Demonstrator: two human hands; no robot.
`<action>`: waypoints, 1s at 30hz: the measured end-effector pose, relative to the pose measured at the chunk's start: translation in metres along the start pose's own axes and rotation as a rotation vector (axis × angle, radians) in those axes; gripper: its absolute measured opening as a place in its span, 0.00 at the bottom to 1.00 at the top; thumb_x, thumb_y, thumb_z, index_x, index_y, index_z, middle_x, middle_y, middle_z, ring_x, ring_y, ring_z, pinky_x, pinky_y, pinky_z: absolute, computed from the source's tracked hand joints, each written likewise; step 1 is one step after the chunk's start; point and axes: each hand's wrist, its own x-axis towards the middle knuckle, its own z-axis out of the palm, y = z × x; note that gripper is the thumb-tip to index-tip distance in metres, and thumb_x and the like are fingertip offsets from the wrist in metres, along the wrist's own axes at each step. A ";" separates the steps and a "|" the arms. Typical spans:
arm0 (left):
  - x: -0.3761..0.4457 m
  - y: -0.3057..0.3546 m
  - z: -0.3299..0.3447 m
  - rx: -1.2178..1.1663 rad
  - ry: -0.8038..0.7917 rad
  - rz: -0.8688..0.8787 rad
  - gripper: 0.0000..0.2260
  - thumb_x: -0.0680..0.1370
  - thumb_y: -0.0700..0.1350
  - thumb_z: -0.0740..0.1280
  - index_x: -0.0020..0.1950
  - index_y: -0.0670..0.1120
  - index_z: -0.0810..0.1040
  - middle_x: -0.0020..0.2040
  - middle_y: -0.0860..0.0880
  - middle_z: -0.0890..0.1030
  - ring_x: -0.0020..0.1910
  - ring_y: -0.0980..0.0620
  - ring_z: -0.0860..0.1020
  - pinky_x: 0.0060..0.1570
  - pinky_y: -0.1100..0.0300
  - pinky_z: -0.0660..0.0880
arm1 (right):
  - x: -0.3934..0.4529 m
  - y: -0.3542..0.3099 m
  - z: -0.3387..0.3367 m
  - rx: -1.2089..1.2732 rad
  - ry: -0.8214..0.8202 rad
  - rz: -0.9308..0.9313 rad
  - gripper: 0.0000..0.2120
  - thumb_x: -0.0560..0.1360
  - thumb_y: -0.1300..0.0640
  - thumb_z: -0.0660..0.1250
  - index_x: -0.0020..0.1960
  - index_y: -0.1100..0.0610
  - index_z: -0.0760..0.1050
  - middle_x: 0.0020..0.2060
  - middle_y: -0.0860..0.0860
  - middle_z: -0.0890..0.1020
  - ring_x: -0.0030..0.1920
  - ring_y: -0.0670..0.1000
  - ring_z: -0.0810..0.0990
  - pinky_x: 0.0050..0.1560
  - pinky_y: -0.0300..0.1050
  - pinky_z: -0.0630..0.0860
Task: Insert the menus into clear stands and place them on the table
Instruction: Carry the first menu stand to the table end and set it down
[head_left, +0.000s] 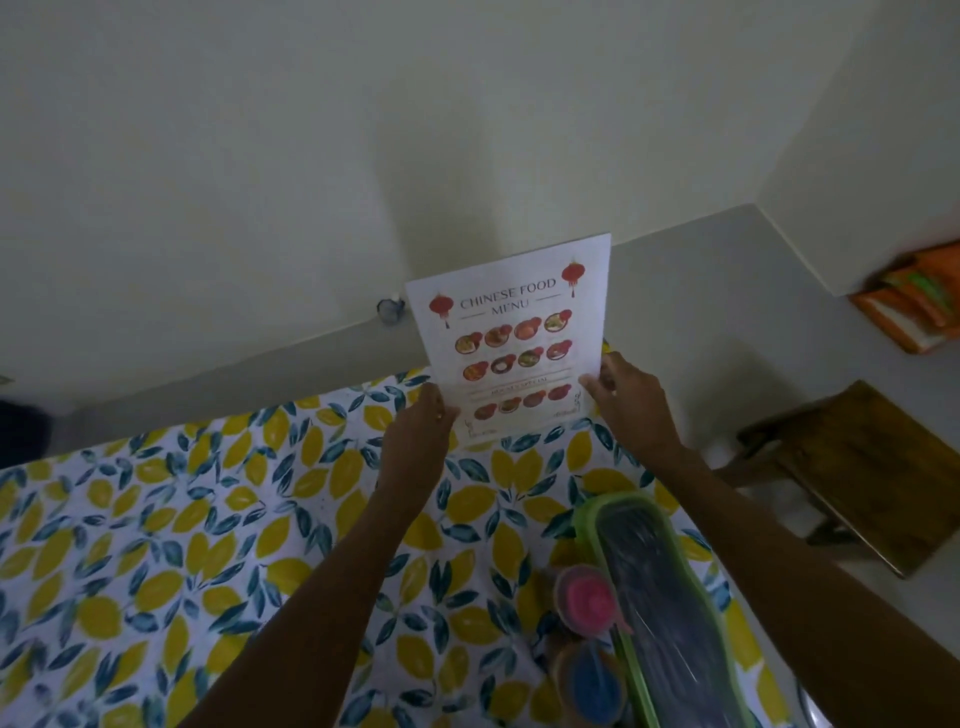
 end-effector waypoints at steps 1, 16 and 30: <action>0.000 0.000 0.001 0.004 0.012 0.004 0.09 0.81 0.51 0.62 0.53 0.47 0.69 0.44 0.45 0.82 0.38 0.45 0.81 0.34 0.45 0.80 | -0.001 0.000 0.000 0.007 0.001 0.000 0.12 0.79 0.49 0.64 0.54 0.58 0.74 0.45 0.57 0.84 0.42 0.58 0.83 0.44 0.55 0.81; -0.025 0.015 -0.020 -0.148 -0.011 -0.029 0.24 0.78 0.58 0.64 0.69 0.49 0.65 0.63 0.45 0.79 0.57 0.45 0.81 0.49 0.47 0.80 | -0.029 -0.022 -0.016 0.087 0.039 0.135 0.15 0.78 0.48 0.66 0.57 0.58 0.76 0.50 0.58 0.84 0.49 0.58 0.83 0.51 0.51 0.79; -0.128 -0.055 -0.113 0.338 0.129 0.156 0.25 0.77 0.63 0.56 0.60 0.45 0.78 0.54 0.42 0.81 0.51 0.39 0.80 0.53 0.45 0.74 | -0.143 -0.141 -0.019 -0.373 -0.148 -0.146 0.27 0.79 0.44 0.61 0.73 0.55 0.65 0.67 0.57 0.75 0.65 0.62 0.73 0.61 0.56 0.75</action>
